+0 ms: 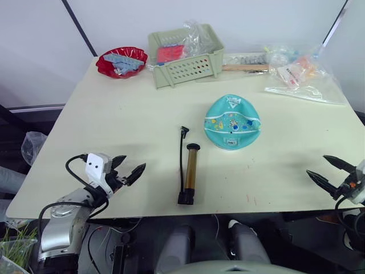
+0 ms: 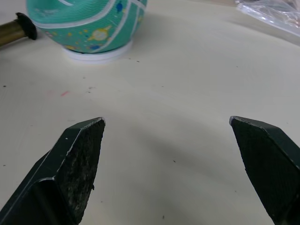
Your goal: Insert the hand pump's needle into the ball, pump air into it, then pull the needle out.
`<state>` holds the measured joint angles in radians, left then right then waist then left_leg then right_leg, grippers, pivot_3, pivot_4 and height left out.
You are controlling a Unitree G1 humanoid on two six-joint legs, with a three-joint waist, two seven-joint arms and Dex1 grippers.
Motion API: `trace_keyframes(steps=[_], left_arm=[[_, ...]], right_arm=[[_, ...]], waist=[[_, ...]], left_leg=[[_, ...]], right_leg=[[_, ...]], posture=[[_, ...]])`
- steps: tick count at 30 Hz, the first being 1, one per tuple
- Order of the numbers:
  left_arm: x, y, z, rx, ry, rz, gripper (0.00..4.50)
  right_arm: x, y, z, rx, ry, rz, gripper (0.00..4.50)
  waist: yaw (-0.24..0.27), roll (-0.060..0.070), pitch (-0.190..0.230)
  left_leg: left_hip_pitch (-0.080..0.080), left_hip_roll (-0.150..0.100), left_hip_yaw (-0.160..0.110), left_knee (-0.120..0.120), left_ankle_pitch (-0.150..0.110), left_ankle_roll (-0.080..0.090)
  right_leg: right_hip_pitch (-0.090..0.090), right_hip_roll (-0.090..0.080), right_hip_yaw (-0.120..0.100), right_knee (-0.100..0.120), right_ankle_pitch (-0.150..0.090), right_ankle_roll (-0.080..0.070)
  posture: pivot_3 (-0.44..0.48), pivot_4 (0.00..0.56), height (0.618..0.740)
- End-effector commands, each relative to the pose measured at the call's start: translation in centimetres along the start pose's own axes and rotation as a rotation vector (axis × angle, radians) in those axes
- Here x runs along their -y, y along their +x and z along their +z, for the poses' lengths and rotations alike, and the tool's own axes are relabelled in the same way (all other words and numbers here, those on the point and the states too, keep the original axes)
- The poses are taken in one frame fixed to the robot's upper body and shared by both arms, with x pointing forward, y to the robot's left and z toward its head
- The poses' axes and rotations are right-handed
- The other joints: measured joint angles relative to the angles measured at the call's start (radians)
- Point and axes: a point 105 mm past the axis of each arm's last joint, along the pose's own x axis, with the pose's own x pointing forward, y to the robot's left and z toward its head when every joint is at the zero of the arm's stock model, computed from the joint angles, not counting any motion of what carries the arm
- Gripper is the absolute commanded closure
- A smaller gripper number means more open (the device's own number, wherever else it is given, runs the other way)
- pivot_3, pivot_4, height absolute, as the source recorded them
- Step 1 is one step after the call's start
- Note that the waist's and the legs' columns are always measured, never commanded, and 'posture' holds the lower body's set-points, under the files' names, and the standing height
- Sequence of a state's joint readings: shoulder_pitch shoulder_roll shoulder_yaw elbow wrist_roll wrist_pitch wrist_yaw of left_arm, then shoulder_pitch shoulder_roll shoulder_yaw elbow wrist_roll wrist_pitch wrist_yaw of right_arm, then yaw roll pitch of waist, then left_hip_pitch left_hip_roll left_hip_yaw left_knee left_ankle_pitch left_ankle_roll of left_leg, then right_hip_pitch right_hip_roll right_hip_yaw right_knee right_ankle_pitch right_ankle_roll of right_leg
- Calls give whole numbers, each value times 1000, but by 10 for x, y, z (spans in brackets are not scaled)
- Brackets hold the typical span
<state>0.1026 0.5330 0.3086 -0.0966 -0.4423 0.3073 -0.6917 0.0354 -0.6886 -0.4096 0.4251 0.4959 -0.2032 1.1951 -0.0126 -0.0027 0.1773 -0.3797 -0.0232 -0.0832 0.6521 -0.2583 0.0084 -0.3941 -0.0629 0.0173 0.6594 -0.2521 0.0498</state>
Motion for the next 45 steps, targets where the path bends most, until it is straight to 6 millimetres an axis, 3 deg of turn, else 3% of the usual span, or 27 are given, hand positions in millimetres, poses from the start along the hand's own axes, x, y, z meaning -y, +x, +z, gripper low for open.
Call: trace_keyframes(steps=[1, 4, 7, 17, 21, 29, 36, 45], left_arm=[[16, 12, 27, 52, 8, 11, 67], [33, 26, 34, 87, -76, 2, 67], [46, 42, 27, 72, -124, 36, 67], [62, 75, 24, 41, -123, 132, 67], [64, 90, 12, -39, -75, 223, 67], [59, 105, 14, -80, -39, 284, 67], [73, 128, 8, -150, 2, 207, 67], [76, 139, -2, -231, 24, 220, 67]], right_arm=[[-10, 6, 22, 50, -58, 104, 34], [-17, 10, 33, 71, -67, 158, 34], [-28, 15, 43, 92, -62, 229, 34], [-55, 22, 70, 170, -58, 368, 34], [-66, 24, 78, 185, -56, 437, 34], [-66, 26, 82, 203, -65, 437, 34], [-63, 27, 80, 208, -72, 421, 34], [-62, 25, 79, 209, -77, 414, 34]], waist=[[1, 0, 0], [1, 0, 0], [2, -1, 0], [3, -2, 0], [5, -4, 0], [8, -5, 1], [8, -5, 1], [9, -6, 1]], left_leg=[[0, 0, 0, 0, 0, 0], [0, 0, 0, 1, 0, 0], [0, -1, 0, 1, 0, 0], [0, -1, 0, 1, 0, 0], [-1, -2, 0, 2, 0, 0], [-1, -2, -1, 2, 0, 0], [-1, -3, -1, 2, 0, 0], [-1, -3, -1, 2, 0, 0]], right_leg=[[0, 0, 0, 0, 0, 1], [0, 0, 1, 1, 1, 1], [0, 0, 1, 1, 1, 2], [0, 1, 1, 1, 1, 2], [0, 1, 1, 1, 1, 2], [0, 2, 1, 1, 1, 2], [0, 2, 1, 1, 1, 2], [0, 2, 0, 1, 1, 3]], posture=[[0, 150, 740], [0, 150, 740], [0, 150, 740], [0, 150, 740], [0, 150, 740], [0, 150, 740], [0, 150, 740], [0, 150, 740]])
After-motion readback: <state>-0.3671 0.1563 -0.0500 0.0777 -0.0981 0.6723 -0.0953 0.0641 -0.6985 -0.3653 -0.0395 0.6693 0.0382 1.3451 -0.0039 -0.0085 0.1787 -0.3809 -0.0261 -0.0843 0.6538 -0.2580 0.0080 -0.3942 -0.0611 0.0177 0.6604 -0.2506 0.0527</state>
